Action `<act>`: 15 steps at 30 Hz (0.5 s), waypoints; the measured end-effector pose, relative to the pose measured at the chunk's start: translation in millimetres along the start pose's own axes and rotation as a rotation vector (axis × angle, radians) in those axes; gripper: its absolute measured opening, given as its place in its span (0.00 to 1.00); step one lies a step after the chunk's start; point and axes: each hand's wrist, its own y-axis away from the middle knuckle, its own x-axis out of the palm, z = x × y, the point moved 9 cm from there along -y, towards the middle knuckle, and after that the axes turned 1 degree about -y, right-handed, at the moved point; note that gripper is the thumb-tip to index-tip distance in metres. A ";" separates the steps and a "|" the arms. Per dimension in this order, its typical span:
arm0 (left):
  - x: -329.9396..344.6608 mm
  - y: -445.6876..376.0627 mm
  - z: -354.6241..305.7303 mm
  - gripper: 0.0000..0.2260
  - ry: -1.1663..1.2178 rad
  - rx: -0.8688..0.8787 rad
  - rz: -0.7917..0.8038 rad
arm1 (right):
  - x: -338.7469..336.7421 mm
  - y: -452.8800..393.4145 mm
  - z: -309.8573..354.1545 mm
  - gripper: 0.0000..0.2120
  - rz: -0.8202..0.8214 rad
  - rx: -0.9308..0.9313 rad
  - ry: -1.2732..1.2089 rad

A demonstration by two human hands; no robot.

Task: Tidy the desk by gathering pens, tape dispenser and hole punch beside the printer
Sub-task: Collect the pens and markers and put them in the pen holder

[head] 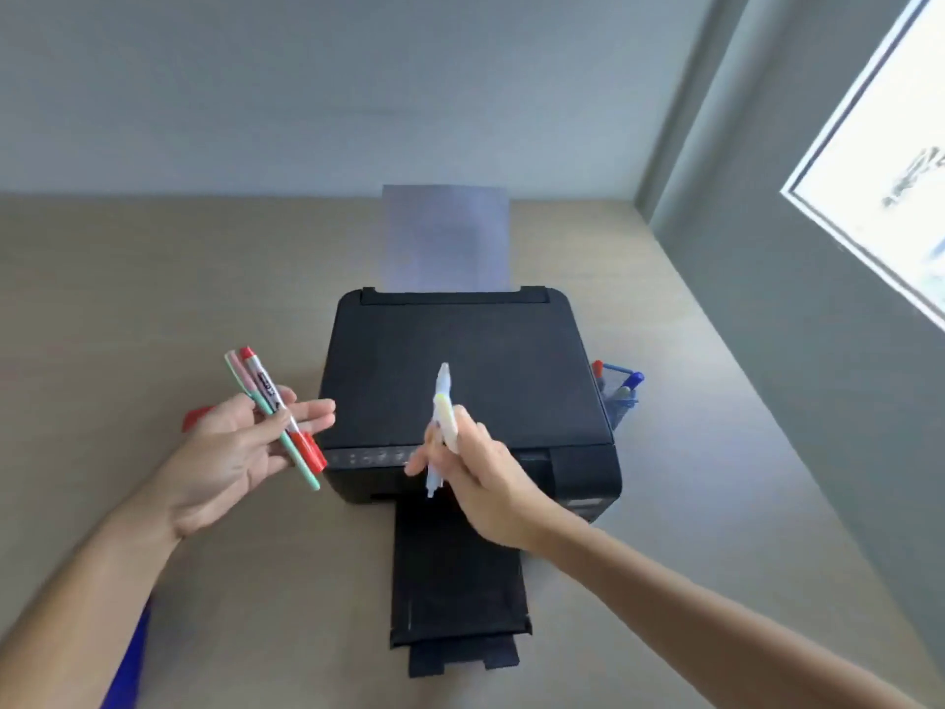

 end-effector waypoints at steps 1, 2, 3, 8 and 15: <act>30.3 -11.3 -9.8 0.09 -0.025 0.022 0.034 | -36.8 3.9 -4.0 0.04 -0.084 -0.003 -0.023; 59.7 -22.2 -17.5 0.08 -0.042 0.040 0.068 | -70.9 6.0 -11.2 0.04 -0.165 0.006 -0.042; 93.2 -35.4 -23.1 0.08 -0.063 0.054 0.106 | -106.8 9.0 -23.4 0.04 -0.248 0.031 -0.060; 251.1 -103.3 -24.7 0.07 -0.164 0.080 0.220 | -247.1 31.5 -134.4 0.08 -0.591 0.316 -0.263; 355.2 -223.5 27.1 0.08 -0.368 0.032 0.065 | -297.4 26.8 -255.0 0.10 -0.750 0.540 -0.284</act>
